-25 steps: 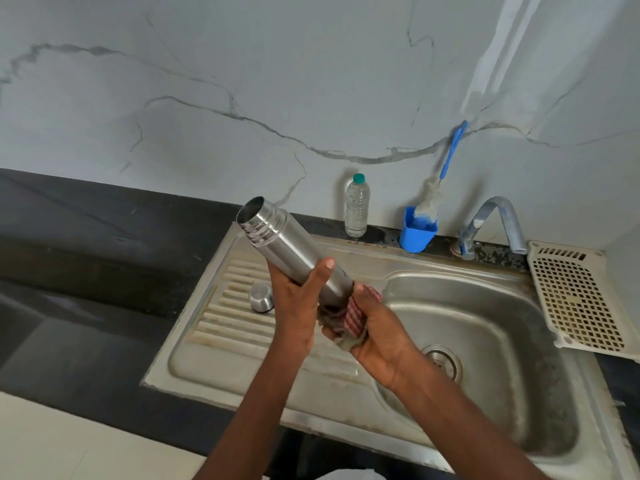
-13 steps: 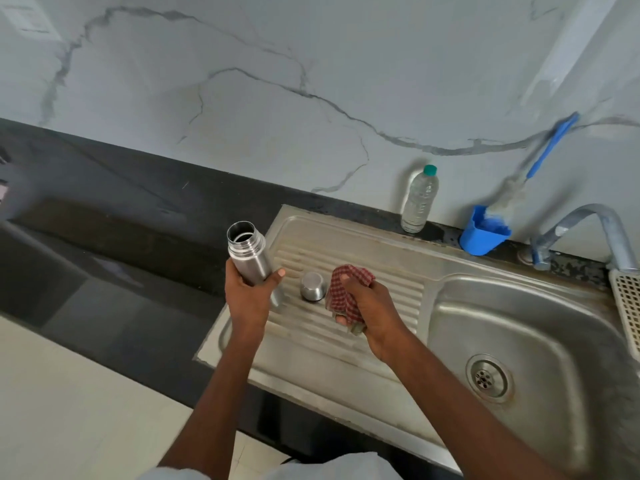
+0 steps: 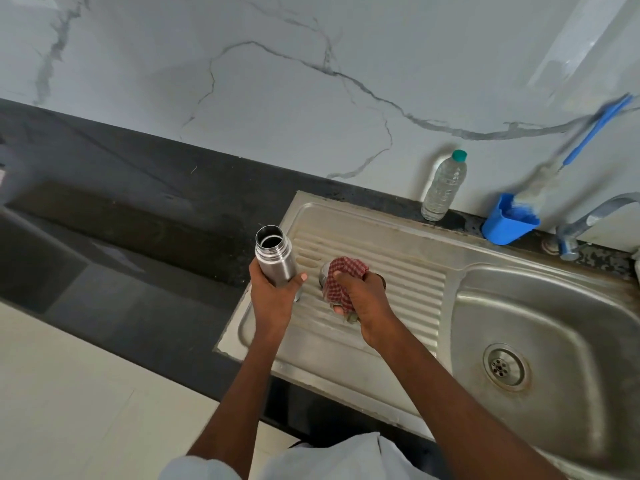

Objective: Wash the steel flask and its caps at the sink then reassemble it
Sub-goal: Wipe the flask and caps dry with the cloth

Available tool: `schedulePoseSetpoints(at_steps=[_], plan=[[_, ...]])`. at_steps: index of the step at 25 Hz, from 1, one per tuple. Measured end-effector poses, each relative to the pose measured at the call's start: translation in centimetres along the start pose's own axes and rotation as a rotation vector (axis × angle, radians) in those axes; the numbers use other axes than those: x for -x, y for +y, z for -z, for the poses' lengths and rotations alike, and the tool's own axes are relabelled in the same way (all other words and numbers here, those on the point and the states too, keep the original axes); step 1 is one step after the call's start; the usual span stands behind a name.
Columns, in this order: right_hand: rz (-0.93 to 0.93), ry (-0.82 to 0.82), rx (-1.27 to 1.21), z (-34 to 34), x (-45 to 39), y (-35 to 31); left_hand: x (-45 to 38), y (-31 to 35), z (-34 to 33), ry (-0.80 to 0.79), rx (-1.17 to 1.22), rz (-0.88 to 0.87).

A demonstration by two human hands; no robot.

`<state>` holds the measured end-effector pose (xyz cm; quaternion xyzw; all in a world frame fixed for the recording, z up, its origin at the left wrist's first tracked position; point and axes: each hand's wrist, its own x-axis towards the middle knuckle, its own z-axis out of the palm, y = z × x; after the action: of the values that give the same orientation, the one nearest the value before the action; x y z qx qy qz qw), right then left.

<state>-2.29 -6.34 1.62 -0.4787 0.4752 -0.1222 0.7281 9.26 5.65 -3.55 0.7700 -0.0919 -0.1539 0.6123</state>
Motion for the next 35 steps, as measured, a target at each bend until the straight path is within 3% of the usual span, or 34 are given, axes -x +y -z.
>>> schedulePoseSetpoints(at_steps=[3,6,9,13,18,20,23,26,28,31,33,35], plan=[[0.021,0.013,-0.014,0.7,0.9,0.4,1.0,0.6,0.5,0.009,-0.028,0.076],[0.093,0.062,-0.006,2.5,1.9,1.0,6.4,0.4,1.6,0.191,-0.114,0.119],[0.183,0.106,-0.001,4.6,2.4,1.6,10.6,0.3,0.5,-0.016,-0.189,-0.057],[0.258,0.165,0.025,7.4,2.6,0.9,5.8,1.7,-5.5,-0.227,-0.504,-0.329],[0.289,0.210,0.014,10.3,2.6,-0.1,-1.1,-1.2,-10.1,-0.354,-1.209,-0.323],[0.302,0.217,0.022,11.6,2.8,-0.2,-1.4,-1.1,-10.5,-0.367,-1.298,-0.307],[0.314,0.241,0.037,13.9,2.9,-0.1,-0.8,1.6,-11.0,-0.264,-1.117,-0.291],[0.324,0.284,0.003,15.9,3.1,-0.3,1.8,6.3,-12.0,-0.100,-0.675,-0.275],[0.345,0.327,-0.022,17.9,3.5,-0.8,4.3,10.2,-13.6,-0.158,-0.302,-0.205],[0.381,0.412,-0.035,21.4,4.0,-1.3,8.5,13.0,-17.0,-0.424,0.267,-0.055],[0.363,0.484,-0.032,23.7,4.1,-1.2,10.8,10.8,-19.8,-0.502,0.102,0.057],[0.316,0.537,-0.041,25.5,4.3,-0.8,12.7,7.6,-21.7,-0.514,-0.054,0.339]])
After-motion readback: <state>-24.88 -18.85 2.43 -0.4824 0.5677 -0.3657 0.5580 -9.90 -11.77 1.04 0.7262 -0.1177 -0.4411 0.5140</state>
